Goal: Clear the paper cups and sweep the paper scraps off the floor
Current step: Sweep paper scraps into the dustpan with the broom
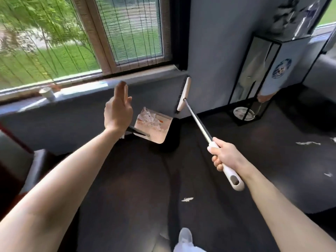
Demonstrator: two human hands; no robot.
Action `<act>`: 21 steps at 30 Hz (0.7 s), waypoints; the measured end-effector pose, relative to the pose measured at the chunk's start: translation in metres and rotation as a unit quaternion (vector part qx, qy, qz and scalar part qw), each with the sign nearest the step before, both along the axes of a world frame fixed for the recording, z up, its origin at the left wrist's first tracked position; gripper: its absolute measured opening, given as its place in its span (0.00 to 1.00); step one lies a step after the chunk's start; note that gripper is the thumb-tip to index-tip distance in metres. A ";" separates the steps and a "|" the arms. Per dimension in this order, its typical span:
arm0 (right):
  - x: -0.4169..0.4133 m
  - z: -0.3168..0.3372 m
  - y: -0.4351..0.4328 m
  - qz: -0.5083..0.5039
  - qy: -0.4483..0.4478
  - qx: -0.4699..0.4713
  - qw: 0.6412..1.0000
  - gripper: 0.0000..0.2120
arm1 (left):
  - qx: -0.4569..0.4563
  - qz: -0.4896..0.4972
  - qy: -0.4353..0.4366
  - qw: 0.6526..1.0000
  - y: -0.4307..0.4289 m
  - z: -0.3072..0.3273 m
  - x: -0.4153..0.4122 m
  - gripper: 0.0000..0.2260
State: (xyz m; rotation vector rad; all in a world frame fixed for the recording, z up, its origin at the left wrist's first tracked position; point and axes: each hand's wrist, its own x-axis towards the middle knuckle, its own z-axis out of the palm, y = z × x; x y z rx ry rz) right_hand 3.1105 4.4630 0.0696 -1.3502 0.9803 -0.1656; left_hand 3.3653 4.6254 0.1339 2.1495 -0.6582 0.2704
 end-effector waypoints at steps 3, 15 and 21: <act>0.020 -0.001 -0.026 -0.018 0.003 0.009 1.000 0.29 | 0.070 -0.041 -0.048 0.996 -0.037 -0.008 0.031 0.22; 0.090 0.017 -0.086 -0.043 0.009 -0.003 0.999 0.29 | 0.272 -0.211 -0.186 0.920 -0.137 -0.060 0.085 0.22; 0.109 0.022 -0.093 -0.053 0.015 -0.008 0.998 0.29 | 0.291 -0.286 -0.069 0.910 -0.143 -0.068 0.094 0.24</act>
